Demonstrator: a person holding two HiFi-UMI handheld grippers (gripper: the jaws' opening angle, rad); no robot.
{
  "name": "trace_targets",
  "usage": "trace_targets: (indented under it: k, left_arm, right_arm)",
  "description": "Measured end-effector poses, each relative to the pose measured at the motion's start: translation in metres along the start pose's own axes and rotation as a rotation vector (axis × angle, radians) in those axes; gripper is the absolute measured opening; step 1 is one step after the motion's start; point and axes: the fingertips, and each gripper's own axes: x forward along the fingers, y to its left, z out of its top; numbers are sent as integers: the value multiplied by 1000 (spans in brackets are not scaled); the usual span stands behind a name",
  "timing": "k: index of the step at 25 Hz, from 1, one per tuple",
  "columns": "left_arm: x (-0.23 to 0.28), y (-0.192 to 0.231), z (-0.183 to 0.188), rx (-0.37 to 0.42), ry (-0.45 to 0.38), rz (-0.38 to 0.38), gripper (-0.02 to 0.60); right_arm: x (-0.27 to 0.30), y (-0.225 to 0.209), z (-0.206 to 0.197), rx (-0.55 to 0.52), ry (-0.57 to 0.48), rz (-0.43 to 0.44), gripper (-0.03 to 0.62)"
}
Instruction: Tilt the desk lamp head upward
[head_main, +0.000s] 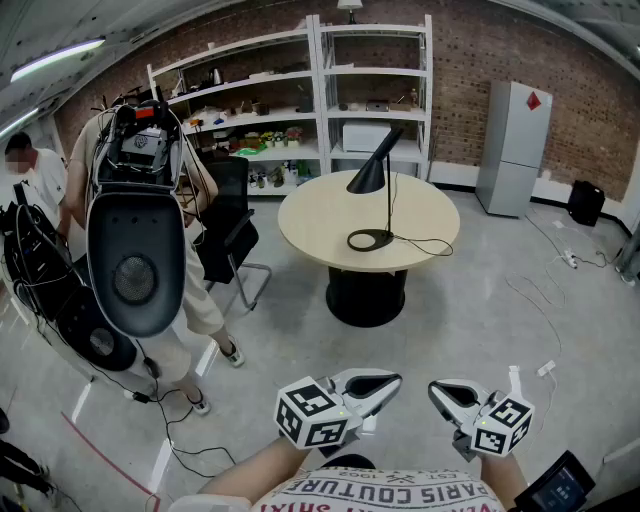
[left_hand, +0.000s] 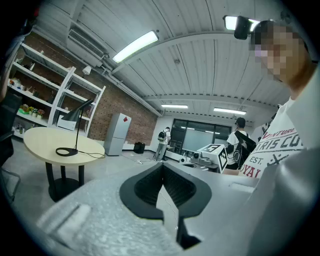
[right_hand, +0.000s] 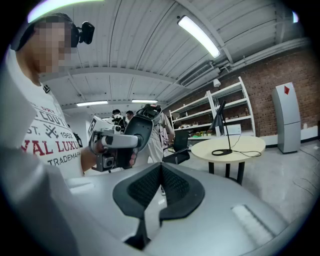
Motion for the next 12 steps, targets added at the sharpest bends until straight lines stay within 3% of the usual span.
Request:
trace_targets:
  k: [12]
  left_arm:
    - [-6, -4, 6, -12, -17, 5, 2]
  right_arm:
    - [0, 10, 10, -15, -25, 8, 3]
